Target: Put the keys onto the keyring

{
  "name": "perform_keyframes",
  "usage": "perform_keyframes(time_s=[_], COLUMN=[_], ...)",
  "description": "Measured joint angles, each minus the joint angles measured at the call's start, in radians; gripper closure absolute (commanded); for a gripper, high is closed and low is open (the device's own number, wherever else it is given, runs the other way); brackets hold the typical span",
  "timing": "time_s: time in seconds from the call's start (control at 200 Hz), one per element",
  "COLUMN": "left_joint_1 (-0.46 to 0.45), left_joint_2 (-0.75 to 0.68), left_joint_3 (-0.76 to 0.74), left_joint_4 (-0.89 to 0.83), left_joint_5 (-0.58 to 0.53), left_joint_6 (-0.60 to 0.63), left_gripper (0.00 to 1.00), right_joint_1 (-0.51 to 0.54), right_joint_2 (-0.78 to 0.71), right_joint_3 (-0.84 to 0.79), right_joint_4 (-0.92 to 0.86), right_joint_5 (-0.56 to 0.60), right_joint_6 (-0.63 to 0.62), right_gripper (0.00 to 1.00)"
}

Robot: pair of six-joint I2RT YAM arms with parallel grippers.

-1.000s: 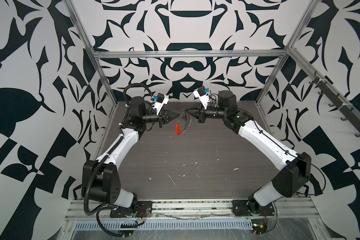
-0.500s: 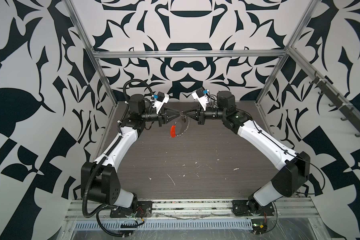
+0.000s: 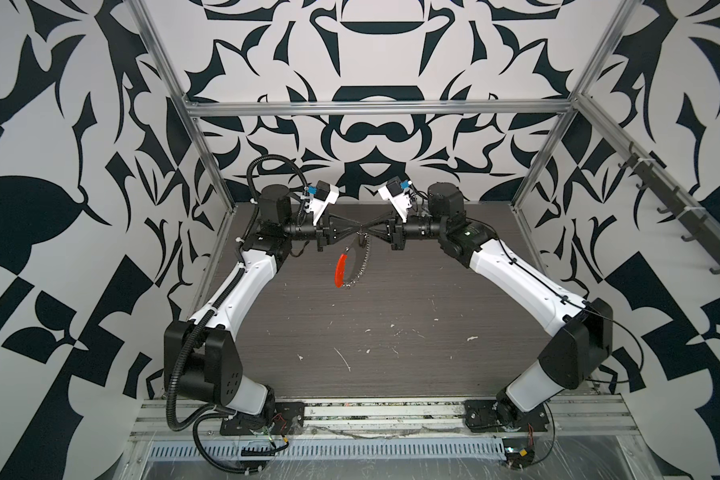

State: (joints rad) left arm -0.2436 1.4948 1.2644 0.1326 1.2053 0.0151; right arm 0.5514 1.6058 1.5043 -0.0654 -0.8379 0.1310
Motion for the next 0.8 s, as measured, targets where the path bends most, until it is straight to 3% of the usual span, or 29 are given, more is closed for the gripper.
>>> perform_keyframes(time_s=[0.16,0.255,0.335,0.575,0.685,0.8], left_joint_1=[-0.002,-0.003,-0.002,-0.001,-0.001,-0.006], left_joint_2=[0.003,0.003,0.004,0.006,0.006,0.006], left_joint_3=[0.0,0.0,0.0,0.008,-0.007,-0.085], left_joint_4=[-0.003,-0.003,-0.007,-0.019,0.046,0.291], left_joint_5=[0.012,0.015,0.017,0.032,0.02,-0.019], left_joint_6=[0.0,0.0,-0.01,-0.019,-0.073,-0.249], left_gripper=[0.86,0.9,1.0,1.0,1.0,1.0], right_joint_1=[0.0,0.0,0.0,0.0,-0.003,-0.029], right_joint_2=[0.0,0.0,0.0,0.0,-0.002,-0.016], right_joint_3=[0.0,0.0,0.0,0.0,0.0,-0.026], right_joint_4=[0.01,0.018,0.019,0.021,0.026,0.065], right_joint_5=[0.0,-0.001,-0.008,-0.014,0.015,0.04], right_joint_6=[0.005,0.007,0.01,0.021,0.026,0.069], right_gripper=[1.0,1.0,1.0,1.0,0.78,0.74])
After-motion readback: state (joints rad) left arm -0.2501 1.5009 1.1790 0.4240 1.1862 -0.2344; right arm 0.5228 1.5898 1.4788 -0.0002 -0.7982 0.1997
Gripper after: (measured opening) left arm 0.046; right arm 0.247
